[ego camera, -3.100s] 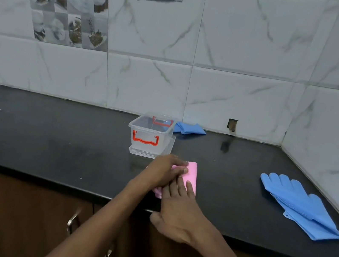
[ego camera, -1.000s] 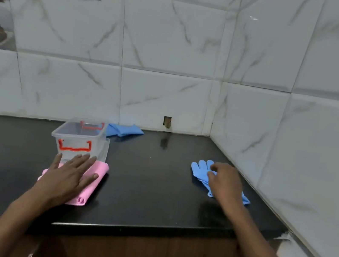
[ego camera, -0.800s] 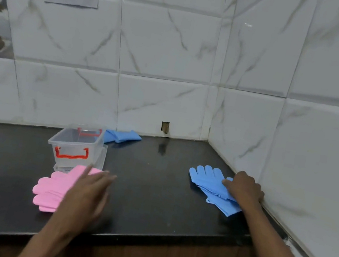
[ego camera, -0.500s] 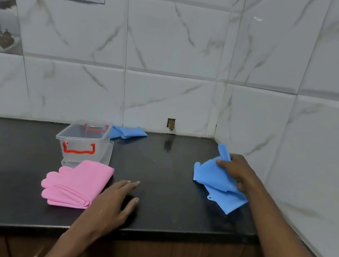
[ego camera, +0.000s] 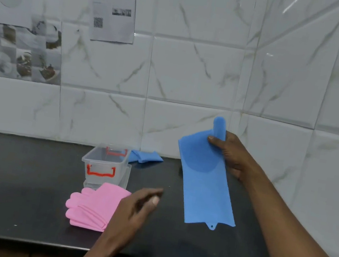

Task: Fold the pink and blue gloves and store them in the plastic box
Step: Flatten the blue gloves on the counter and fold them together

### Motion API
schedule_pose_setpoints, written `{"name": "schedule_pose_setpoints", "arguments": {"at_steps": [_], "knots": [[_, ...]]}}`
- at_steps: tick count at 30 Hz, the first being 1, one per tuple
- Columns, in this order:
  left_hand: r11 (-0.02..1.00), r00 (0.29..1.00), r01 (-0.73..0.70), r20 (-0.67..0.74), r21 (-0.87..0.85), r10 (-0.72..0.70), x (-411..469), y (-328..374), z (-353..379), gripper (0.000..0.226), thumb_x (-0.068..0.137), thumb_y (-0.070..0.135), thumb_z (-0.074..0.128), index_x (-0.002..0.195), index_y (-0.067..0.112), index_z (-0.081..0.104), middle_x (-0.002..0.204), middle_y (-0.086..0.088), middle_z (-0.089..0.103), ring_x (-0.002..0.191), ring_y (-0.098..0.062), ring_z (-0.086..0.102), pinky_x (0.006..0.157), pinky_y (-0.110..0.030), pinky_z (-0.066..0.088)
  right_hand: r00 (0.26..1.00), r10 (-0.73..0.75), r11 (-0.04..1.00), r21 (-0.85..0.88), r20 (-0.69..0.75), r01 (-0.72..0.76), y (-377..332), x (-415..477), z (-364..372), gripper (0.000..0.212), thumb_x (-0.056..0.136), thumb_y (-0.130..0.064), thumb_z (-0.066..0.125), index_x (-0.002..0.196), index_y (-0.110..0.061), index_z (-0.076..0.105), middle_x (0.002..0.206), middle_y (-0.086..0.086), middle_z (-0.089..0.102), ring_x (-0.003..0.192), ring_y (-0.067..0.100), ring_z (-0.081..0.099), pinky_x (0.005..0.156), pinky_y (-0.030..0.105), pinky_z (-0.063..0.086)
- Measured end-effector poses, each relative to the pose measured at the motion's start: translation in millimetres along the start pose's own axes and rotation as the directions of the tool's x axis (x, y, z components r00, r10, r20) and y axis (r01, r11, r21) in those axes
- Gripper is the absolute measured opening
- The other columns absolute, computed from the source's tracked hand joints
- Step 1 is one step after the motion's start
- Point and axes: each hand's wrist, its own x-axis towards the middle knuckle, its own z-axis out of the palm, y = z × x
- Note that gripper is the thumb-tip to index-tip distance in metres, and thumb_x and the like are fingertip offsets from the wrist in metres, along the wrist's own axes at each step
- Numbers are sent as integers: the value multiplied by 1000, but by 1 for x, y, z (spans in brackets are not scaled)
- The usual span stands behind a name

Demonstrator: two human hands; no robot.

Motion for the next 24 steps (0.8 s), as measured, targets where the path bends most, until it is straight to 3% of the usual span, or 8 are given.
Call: {"name": "schedule_pose_setpoints", "arguments": {"at_steps": [3,6,8,12,14,17,21,24], "knots": [[675,954,297,176,-675,-244,39,24,12,87,71,78,55,134,18,54,129,-11,64,120,-31,60,102,-48,46,974,-179,842,-490,139,225,-3,-18,47,24,96,-14,54,120,-11,52,108,8,63,99,22,61,86,41,48],[297,929,305,214,-905,-303,66,25,19,85,77,80,44,125,11,59,115,-18,68,102,-35,67,86,-47,54,919,-35,632,-703,393,325,16,-49,95,59,91,-39,58,141,-17,35,131,6,56,115,24,57,98,37,44],[174,908,240,157,-955,-388,65,8,23,84,80,79,39,109,8,72,102,-19,72,90,-35,71,76,-46,59,889,56,593,-731,454,336,33,-70,111,71,90,-48,59,148,-18,31,148,1,42,131,19,44,108,30,34],[105,890,241,177,-965,-420,53,-21,17,96,73,85,42,114,3,69,115,-24,67,107,-41,64,92,-58,49,882,23,664,-667,471,338,50,-98,89,37,92,-36,61,129,-29,61,150,-11,42,135,0,40,107,16,32],[112,924,212,162,-971,-346,52,-18,9,81,79,75,49,132,14,55,135,-13,58,130,-33,49,108,-54,35,970,-70,750,-629,234,206,58,-102,68,21,90,-26,64,109,-29,72,130,-12,63,119,-2,55,105,21,41],[88,932,248,213,-965,-295,58,-9,4,59,85,68,48,124,24,58,127,0,63,124,-22,55,111,-46,34,977,-60,853,-519,-205,-56,78,-92,34,22,89,-30,65,109,-25,69,111,-10,69,106,6,63,89,24,50],[282,941,290,219,-915,-258,65,14,7,57,86,75,38,94,24,63,106,6,65,123,-15,52,118,-45,12,974,224,971,-97,23,-220,101,-75,13,80,77,-49,73,145,-21,41,145,-8,45,131,7,44,111,35,36],[194,937,320,279,-927,-212,68,25,18,44,80,72,54,88,29,52,122,7,36,146,-12,14,117,-53,3,969,206,974,67,137,-216,101,-66,17,92,74,-58,72,149,-24,33,151,-9,39,135,9,40,118,43,26]]}}
